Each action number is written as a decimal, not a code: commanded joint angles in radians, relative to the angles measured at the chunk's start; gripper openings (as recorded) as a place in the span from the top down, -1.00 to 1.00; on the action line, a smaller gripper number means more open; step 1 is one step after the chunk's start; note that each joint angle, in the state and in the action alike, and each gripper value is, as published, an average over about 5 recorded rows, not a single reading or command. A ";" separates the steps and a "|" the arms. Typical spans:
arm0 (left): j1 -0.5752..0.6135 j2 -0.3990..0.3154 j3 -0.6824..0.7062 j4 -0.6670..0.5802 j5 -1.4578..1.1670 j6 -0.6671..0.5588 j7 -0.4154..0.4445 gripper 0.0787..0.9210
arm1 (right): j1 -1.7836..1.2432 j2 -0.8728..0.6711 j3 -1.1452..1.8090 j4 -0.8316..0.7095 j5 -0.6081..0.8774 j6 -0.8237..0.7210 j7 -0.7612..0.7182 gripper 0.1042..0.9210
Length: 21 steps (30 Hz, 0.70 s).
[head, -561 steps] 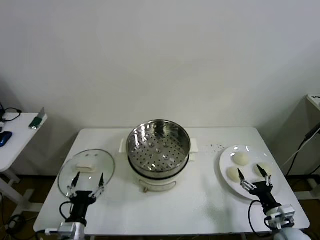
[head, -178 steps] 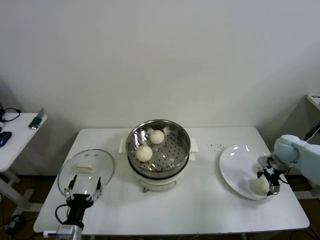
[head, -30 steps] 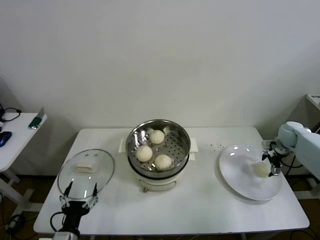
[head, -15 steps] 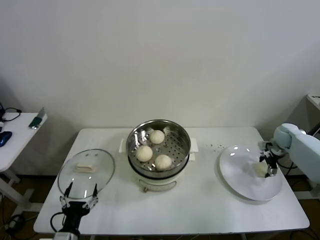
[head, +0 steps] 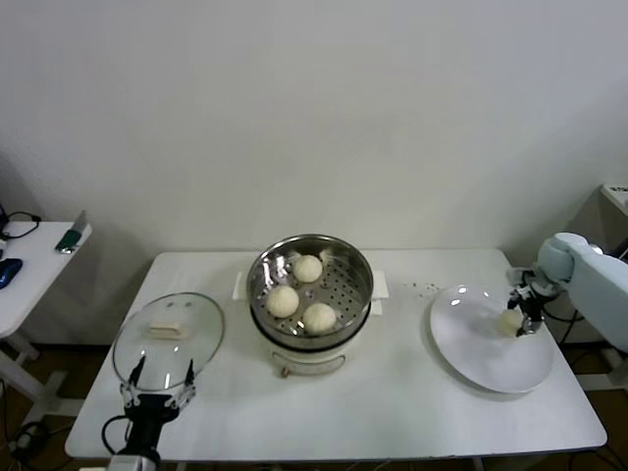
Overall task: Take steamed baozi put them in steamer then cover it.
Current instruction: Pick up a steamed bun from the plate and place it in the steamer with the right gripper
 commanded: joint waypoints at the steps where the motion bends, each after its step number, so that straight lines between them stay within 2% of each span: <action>1: -0.009 0.004 0.019 -0.002 0.008 0.002 0.002 -0.77 | 0.392 0.079 -0.320 0.091 0.312 -0.097 0.004 -0.39; 10: -0.023 -0.004 0.062 0.001 0.010 -0.003 0.005 -0.77 | 0.707 0.293 -0.599 0.160 0.703 -0.228 0.040 -0.38; 21: -0.018 0.021 0.054 0.001 -0.002 -0.004 0.009 -0.77 | 0.717 0.495 -0.665 0.249 0.915 -0.335 0.140 -0.38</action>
